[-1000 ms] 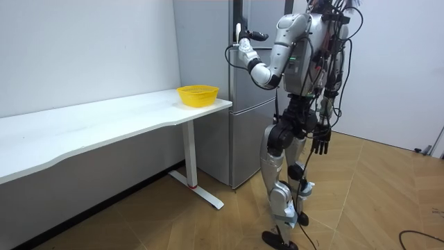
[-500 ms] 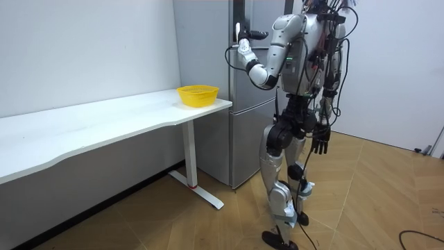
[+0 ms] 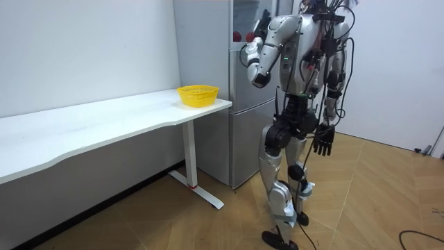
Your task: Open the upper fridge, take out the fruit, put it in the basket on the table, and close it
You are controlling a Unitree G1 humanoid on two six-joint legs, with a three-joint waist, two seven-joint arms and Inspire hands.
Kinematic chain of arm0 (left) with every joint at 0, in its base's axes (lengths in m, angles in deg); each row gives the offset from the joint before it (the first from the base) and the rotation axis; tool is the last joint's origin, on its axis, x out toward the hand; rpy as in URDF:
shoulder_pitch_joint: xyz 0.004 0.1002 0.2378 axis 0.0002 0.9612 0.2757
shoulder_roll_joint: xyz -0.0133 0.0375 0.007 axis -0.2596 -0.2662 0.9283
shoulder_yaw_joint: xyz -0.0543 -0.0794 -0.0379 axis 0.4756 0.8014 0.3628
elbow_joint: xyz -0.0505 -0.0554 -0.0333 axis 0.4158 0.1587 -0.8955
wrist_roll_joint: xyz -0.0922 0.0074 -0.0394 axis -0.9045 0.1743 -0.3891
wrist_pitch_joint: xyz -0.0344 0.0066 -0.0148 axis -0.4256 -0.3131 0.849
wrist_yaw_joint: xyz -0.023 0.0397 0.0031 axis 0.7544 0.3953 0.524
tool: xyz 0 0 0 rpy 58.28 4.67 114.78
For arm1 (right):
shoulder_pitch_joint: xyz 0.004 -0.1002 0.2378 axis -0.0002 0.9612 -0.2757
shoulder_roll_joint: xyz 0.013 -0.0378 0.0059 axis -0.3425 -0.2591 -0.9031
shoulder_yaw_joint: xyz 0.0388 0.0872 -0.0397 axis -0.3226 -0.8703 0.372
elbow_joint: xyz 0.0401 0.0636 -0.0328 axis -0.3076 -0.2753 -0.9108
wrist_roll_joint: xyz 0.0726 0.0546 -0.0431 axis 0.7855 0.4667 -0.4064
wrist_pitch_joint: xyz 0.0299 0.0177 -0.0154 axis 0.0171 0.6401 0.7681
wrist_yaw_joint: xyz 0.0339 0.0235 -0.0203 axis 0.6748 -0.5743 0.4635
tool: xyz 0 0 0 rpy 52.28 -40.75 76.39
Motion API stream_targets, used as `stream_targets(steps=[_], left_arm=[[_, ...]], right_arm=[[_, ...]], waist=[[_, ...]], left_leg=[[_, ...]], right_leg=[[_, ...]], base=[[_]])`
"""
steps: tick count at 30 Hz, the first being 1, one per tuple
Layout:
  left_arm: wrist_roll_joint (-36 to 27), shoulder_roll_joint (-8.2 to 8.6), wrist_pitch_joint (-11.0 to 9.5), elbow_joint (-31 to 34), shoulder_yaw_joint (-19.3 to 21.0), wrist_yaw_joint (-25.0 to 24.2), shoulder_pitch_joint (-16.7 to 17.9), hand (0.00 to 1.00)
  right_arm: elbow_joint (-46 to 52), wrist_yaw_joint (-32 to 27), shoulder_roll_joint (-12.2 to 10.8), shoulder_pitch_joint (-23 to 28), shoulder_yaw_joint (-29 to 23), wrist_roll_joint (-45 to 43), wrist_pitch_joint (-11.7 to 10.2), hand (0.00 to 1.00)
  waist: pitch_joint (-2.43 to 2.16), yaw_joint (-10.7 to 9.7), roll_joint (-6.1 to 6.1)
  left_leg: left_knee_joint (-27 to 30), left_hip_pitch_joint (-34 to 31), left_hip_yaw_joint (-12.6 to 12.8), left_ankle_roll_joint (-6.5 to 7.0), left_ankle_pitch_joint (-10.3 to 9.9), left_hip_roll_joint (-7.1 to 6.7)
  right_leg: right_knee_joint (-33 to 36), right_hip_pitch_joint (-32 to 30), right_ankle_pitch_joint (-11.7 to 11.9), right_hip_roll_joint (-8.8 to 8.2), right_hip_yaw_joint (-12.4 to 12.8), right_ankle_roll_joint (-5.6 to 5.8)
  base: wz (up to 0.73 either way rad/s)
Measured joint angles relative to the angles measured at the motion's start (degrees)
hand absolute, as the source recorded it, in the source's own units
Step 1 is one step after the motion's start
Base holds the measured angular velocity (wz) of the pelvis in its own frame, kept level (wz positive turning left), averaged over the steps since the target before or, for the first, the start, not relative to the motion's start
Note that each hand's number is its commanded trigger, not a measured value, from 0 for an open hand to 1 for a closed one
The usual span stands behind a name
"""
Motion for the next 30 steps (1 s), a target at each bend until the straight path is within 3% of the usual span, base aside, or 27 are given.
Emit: stream_targets(steps=[3,4,7,16,30], left_arm=[[0.01,-0.06,2.06,0.02,-4.10,-3.03,-2.32,0.00],[0.02,0.05,2.78,0.05,-4.42,-4.61,-2.49,0.00],[0.02,-0.03,4.03,0.17,-4.50,-7.56,-3.35,0.00],[0.00,-0.06,5.58,0.23,-4.50,-14.54,-5.06,0.00],[0.00,0.13,6.33,0.33,-4.06,-17.78,-5.52,0.00]], right_arm=[[-0.22,0.02,0.18,-0.27,1.00,1.46,-0.09,0.00],[-0.24,0.03,0.32,-0.59,1.28,1.78,-0.10,0.00],[-0.39,0.05,0.47,-1.08,1.80,3.39,-0.09,0.00],[-0.43,-0.63,0.86,-1.14,1.84,7.28,-0.08,0.00],[-0.57,-0.59,0.87,-1.09,1.85,8.26,-0.07,0.00]], waist=[[-0.04,-1.22,0.30],[-0.20,-1.53,0.81],[-0.01,-1.89,1.38],[0.50,-2.46,0.34],[0.26,-2.53,0.38]], left_leg=[[0.02,0.12,0.06,0.00,0.00,0.02],[0.00,0.22,0.42,0.00,0.00,0.07],[-0.05,0.92,1.27,-0.01,0.01,0.20],[-0.15,0.92,1.40,-0.01,0.00,0.10],[-0.11,0.99,1.66,-0.01,0.00,0.15]], right_leg=[[0.07,-0.21,0.03,0.15,0.56,-0.04],[0.16,-0.43,0.04,0.31,1.12,-0.07],[0.29,-0.45,0.07,0.58,2.00,-0.19],[1.15,-1.44,-0.01,0.81,3.01,-0.23],[1.25,-1.46,0.03,0.88,3.01,-0.26]], base=[[-0.13],[-0.22],[-0.26],[-0.05],[0.00]])
